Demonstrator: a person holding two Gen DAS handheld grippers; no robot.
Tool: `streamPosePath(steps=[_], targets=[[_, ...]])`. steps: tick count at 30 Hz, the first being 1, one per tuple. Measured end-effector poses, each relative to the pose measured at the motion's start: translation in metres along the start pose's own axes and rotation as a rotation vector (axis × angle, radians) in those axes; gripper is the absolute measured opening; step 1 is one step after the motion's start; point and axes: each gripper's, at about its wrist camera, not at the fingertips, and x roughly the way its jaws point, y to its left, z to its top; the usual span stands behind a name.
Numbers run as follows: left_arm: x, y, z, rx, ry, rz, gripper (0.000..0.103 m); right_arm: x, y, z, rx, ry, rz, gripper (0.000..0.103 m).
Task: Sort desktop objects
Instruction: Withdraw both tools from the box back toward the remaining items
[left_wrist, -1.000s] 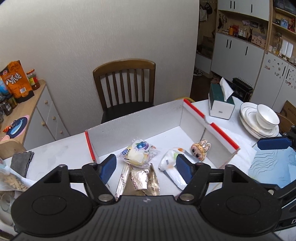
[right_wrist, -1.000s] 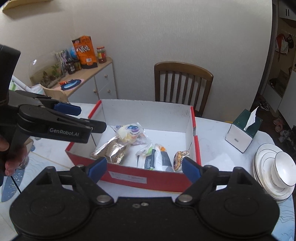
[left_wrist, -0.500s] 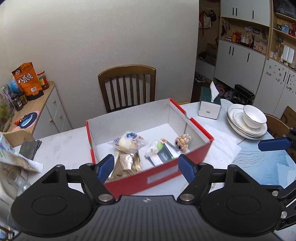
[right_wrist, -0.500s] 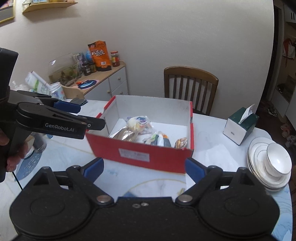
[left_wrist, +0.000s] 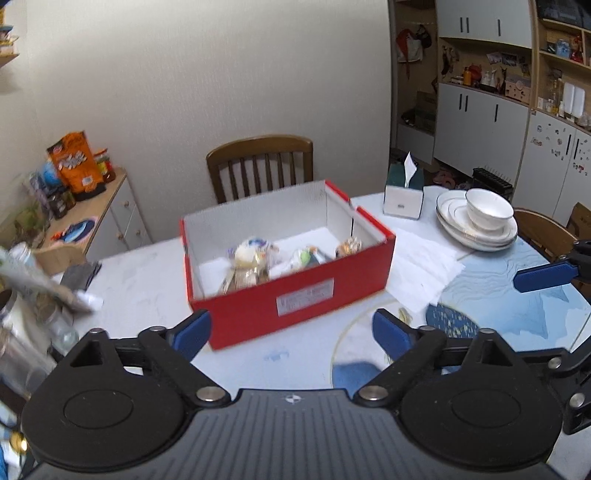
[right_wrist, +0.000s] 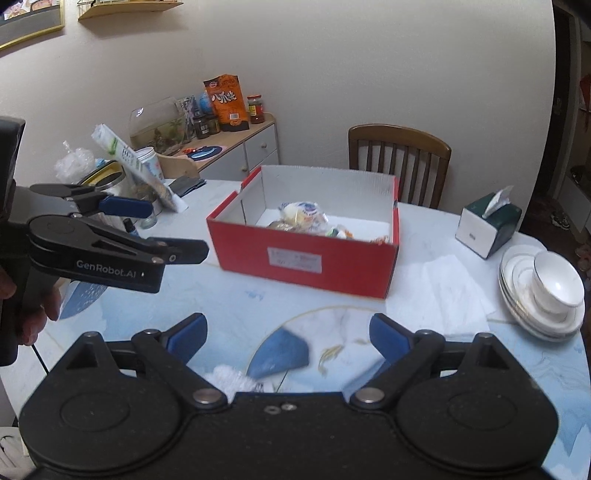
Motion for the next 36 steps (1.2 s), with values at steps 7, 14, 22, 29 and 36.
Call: streamPosePath(steps=[7,14,22,29,36], targets=[[-0.013,-0.013,-0.042,-0.032,0.041,-0.006,0.103,-0.013,0.014,-0.035,0.011,0.010,0.002,0.095],[-0.021,-0.023,-0.072,-0.073,0.073,-0.003,0.103,-0.023,0.027,-0.067,0.013,0.030,0.006,0.094],[-0.017,-0.033,-0.099,-0.107,0.130,0.002,0.103,-0.022,0.041,-0.103,0.014,0.075,0.013,0.094],[-0.012,-0.044,-0.117,-0.120,0.177,-0.014,0.103,-0.016,0.053,-0.126,0.011,0.113,0.020,0.094],[-0.004,-0.051,-0.130,-0.134,0.231,-0.042,0.103,-0.006,0.063,-0.138,0.000,0.147,0.039,0.093]])
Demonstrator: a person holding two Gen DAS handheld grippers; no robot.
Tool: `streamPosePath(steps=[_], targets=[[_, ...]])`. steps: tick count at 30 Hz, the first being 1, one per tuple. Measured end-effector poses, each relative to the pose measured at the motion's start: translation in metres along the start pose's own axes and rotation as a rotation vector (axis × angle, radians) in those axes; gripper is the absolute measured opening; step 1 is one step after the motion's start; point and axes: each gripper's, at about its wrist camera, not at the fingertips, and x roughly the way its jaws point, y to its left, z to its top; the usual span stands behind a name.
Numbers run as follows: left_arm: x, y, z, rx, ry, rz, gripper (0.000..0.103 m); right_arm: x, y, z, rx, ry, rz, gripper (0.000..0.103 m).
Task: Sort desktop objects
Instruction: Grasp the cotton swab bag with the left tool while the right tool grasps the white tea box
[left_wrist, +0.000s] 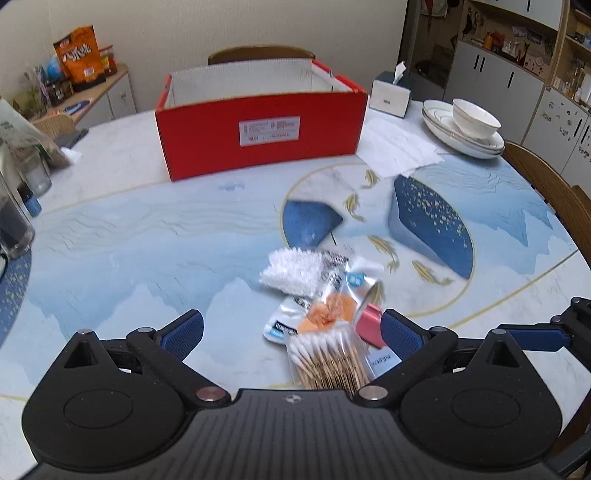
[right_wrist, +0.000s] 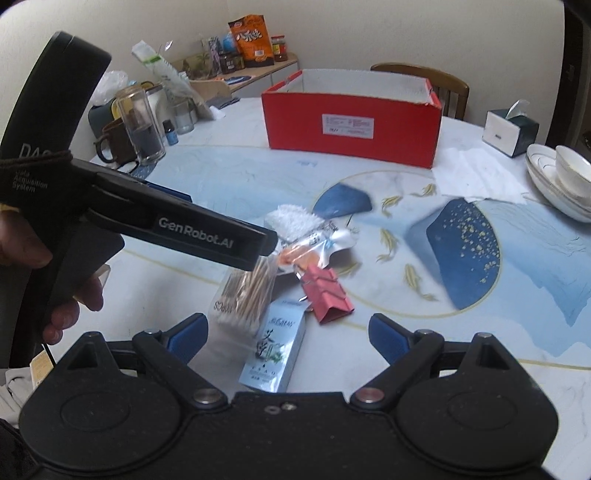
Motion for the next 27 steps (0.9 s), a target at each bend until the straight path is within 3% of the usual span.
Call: streamPosePath(steps=[10,23,27], targets=[[0.019,0.003,-0.013,-0.027,0.090,-0.041,0.103,0.019,0.003,-0.009,-0.017,0.061,0.005,0.087],[0.031,0.005,-0.018,-0.036,0.139,-0.113,0.101,0.035,0.008,-0.014,-0.029,0.118,0.006,0.076],[0.032,0.008,-0.018,-0.051,0.145,-0.134,0.092,0.037,0.010,-0.015,-0.034,0.128,0.009,0.073]])
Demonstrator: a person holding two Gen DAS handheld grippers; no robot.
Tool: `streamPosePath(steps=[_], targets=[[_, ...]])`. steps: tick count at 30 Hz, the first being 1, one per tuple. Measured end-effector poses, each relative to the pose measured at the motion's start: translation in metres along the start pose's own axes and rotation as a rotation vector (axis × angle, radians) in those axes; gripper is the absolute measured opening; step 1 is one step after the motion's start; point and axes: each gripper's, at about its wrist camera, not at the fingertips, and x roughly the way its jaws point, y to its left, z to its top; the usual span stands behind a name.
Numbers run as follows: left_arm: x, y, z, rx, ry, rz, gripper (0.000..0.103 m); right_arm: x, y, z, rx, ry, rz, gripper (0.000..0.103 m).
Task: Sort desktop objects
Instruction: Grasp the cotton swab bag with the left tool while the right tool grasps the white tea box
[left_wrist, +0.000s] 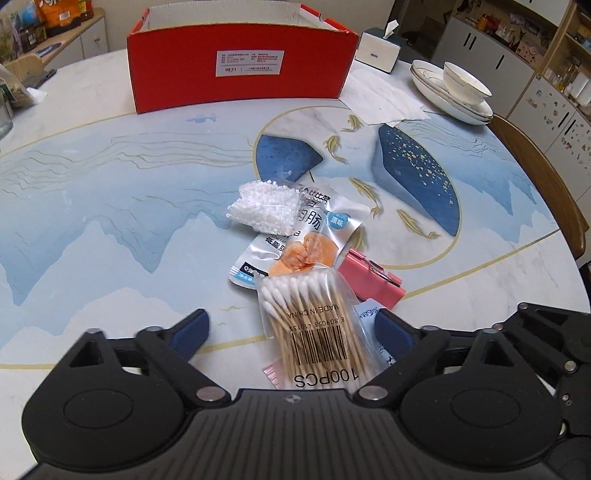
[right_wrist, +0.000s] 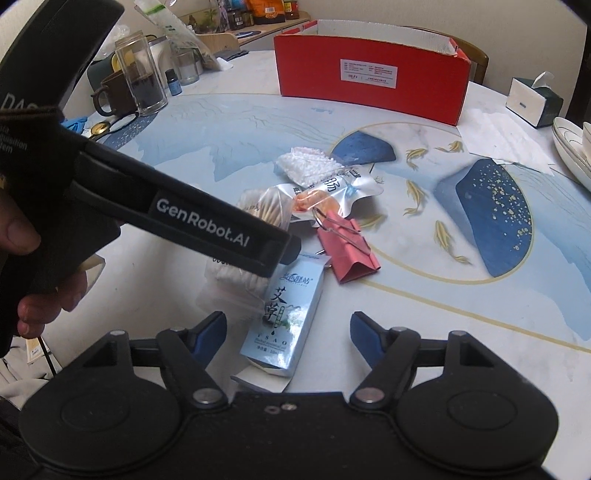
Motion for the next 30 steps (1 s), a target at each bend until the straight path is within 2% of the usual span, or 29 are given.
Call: streamPosePath(steps=[2,8,10,12,13,30], targets=[[0.000,0.000,0.000,0.000,0.001,-0.008,0.075,0.001,0.001,0.000,-0.004,0.004,0.001,0.070],[-0.001,-0.001,0.001,0.001,0.002,-0.041,0.065,0.006,0.002,0.002,-0.013,0.024,0.008,0.061],[-0.001,0.000,0.002,-0.004,0.003,-0.051,0.053,0.006,0.003,0.003,-0.017,0.028,0.009,0.059],[-0.001,0.001,0.002,-0.008,0.003,-0.051,0.052,0.006,0.002,0.003,-0.017,0.030,0.011,0.057],[-0.001,0.001,0.003,-0.010,0.003,-0.054,0.047,0.006,0.002,0.003,-0.017,0.031,0.013,0.056],[-0.012,0.010,0.006,-0.044,-0.009,-0.067,0.039,0.010,-0.004,0.002,-0.020,0.059,0.022,0.034]])
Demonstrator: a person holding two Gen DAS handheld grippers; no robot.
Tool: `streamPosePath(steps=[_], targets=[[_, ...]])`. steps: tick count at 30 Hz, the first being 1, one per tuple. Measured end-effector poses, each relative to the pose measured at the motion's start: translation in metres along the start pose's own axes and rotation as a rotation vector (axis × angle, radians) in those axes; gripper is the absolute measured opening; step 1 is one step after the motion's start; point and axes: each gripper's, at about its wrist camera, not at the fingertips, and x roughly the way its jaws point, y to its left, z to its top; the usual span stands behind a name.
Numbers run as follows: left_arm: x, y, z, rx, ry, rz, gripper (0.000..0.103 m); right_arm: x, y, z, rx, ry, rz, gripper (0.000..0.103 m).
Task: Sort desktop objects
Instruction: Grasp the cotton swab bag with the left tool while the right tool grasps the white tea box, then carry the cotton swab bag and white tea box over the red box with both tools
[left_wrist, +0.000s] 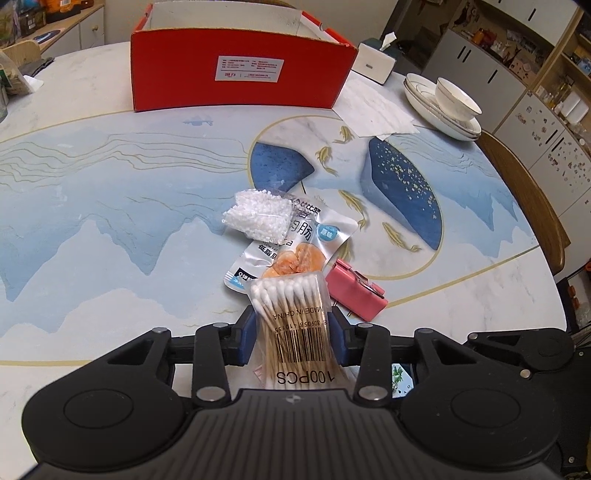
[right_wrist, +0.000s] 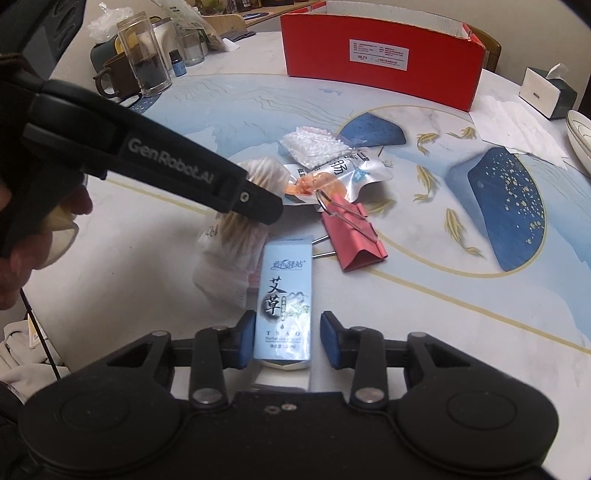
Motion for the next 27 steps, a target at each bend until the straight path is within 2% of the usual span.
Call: streamPosePath(steps=[2,4,15,27], targets=[[-0.002,0.000,0.000,-0.005,-0.002,0.001,0.039,0.000,0.000,0.000,0.001,-0.002,0.003,0.029],[-0.004,0.001,-0.001,-0.012,-0.004,-0.004,0.039,-0.001,-0.002,0.000,0.003,-0.005,0.008,0.028],[-0.012,-0.003,-0.002,-0.018,-0.005,0.004,0.038,-0.018,-0.016,0.002,0.050,-0.046,0.048,0.028],[-0.025,-0.015,-0.004,-0.007,-0.030,0.051,0.038,-0.053,-0.028,-0.005,0.053,-0.102,0.075,0.028]])
